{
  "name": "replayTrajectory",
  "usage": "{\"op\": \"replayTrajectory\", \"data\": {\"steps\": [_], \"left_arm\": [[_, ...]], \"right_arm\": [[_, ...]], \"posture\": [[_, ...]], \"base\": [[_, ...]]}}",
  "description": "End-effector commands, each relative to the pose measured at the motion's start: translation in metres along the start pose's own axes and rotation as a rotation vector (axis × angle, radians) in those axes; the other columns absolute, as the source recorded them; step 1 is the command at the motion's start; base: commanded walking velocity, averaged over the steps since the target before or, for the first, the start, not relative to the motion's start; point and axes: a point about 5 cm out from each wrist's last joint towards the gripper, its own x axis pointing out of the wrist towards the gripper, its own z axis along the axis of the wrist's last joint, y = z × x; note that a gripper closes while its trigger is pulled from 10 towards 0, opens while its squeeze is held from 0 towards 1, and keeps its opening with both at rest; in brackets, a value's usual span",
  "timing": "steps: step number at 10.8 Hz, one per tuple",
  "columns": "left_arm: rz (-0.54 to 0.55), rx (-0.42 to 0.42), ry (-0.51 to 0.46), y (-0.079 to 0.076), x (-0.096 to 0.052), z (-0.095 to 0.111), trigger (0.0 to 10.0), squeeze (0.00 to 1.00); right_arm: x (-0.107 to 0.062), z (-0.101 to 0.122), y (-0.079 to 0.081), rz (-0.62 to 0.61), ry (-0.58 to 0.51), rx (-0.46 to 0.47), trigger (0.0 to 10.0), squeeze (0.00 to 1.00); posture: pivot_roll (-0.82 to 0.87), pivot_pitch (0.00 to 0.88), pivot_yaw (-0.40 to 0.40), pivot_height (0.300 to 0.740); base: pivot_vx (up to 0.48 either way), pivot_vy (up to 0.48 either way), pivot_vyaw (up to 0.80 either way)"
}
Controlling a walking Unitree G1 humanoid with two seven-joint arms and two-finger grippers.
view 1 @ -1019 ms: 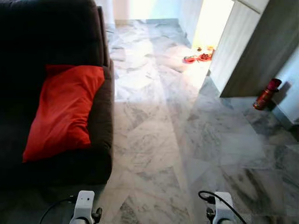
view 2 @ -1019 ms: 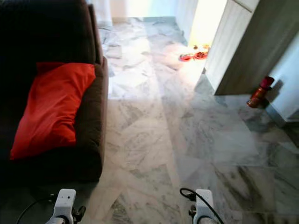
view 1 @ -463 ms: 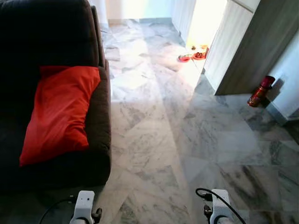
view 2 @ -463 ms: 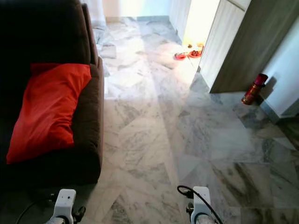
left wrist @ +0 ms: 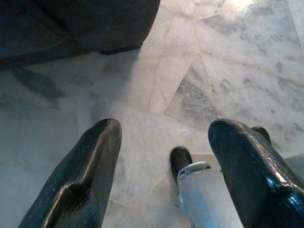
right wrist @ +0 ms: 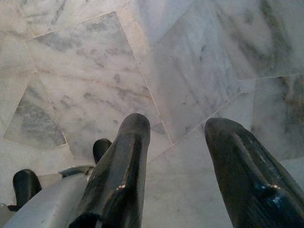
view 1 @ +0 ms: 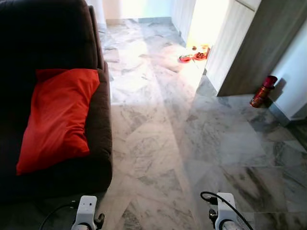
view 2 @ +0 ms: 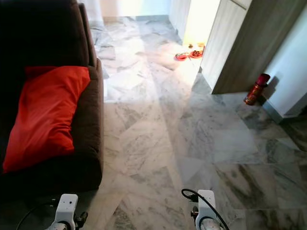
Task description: Move the pillow to the sofa from floor
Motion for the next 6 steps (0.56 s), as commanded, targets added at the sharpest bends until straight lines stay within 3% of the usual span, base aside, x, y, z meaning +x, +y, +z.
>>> {"op": "replayTrajectory", "data": {"steps": [1, 6], "left_arm": [[0.007, 0.0, 0.016, 0.0006, -0.0006, -0.0034, 10.0, 0.0], [0.006, 0.007, 0.019, 0.0002, -0.0006, -0.0036, 10.0, 0.0]], "right_arm": [[0.0001, -0.0009, 0.0008, -0.004, 0.013, -0.006, 10.0, 0.0], [0.0007, 0.0031, 0.0026, -0.003, 0.009, -0.008, 10.0, 0.0]], "posture": [[0.0, 0.039, -0.05, 0.74], [0.0, 0.04, -0.05, 0.74]], "base": [[0.0, 0.0, -0.68], [0.274, 0.0, -0.68]]}}
